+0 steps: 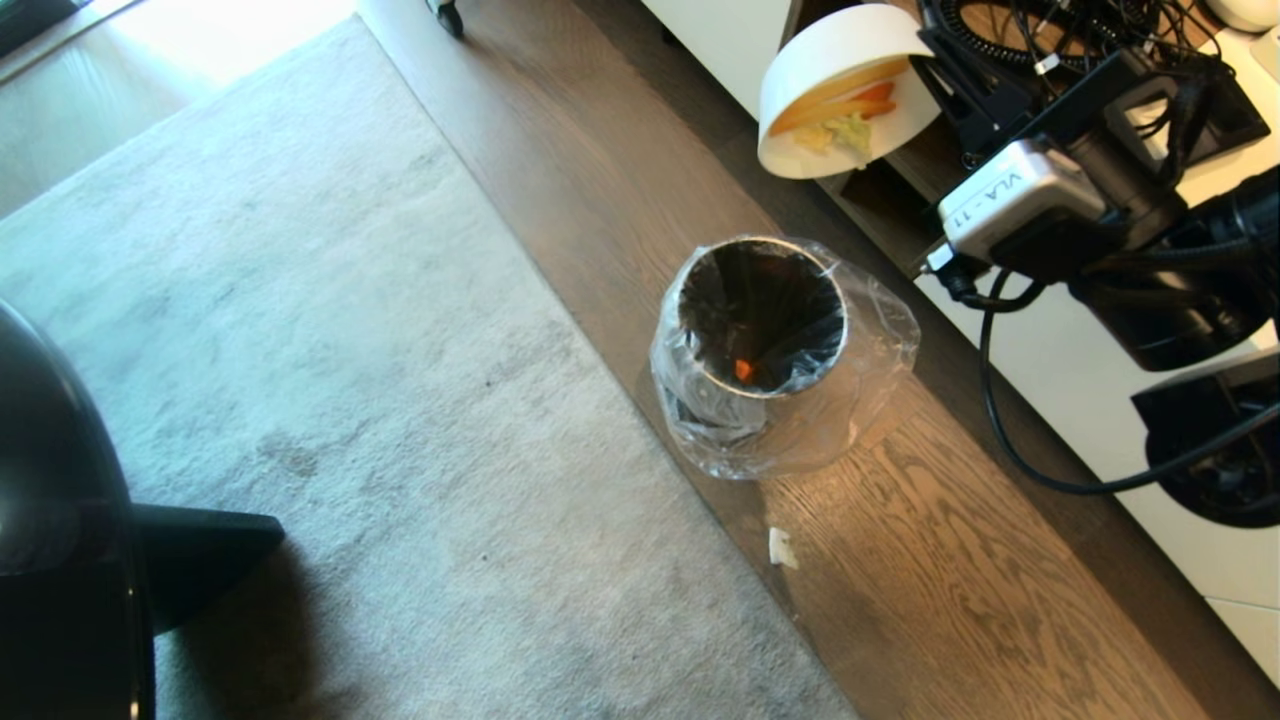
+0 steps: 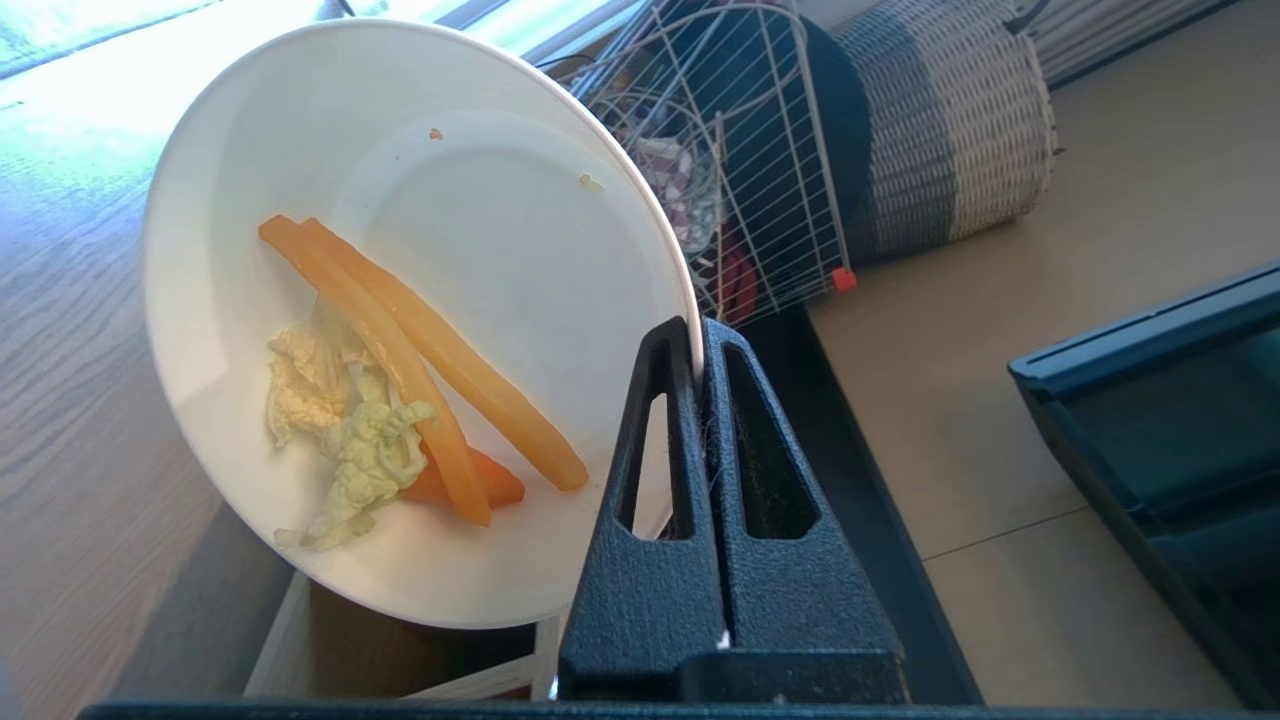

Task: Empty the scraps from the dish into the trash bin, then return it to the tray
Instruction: Pour the leftover food from the bowl into the trash can

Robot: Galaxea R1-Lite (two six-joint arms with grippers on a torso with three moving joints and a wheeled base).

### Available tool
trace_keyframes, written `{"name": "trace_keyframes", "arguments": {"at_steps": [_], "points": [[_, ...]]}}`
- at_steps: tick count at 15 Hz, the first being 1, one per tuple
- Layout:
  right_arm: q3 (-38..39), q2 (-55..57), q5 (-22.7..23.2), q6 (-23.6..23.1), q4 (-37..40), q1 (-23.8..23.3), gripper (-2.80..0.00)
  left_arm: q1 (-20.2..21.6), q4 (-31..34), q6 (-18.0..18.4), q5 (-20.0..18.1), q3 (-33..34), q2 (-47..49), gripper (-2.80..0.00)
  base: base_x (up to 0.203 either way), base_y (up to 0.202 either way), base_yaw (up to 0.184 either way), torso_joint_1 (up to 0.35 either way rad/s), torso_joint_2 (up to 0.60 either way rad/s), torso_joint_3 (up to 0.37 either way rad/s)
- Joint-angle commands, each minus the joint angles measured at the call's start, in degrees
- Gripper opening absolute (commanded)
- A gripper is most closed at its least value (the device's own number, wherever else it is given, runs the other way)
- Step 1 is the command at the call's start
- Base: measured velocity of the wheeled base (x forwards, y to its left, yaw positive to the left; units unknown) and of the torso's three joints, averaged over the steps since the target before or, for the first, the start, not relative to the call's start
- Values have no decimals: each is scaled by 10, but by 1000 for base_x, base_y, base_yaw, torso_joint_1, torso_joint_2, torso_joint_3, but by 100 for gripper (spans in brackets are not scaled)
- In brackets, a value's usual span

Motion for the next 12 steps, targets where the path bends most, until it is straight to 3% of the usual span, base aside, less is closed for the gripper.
{"name": "trace_keyframes", "arguments": {"at_steps": [1,12], "points": [[-2,-14,1,-4,-26,1,-280,0,0,-1,0,0,0,-280,0,0,0,0,0,0],[-67,-20,0,1,-26,51,-280,0,0,0,0,0,0,-280,0,0,0,0,0,0]]}}
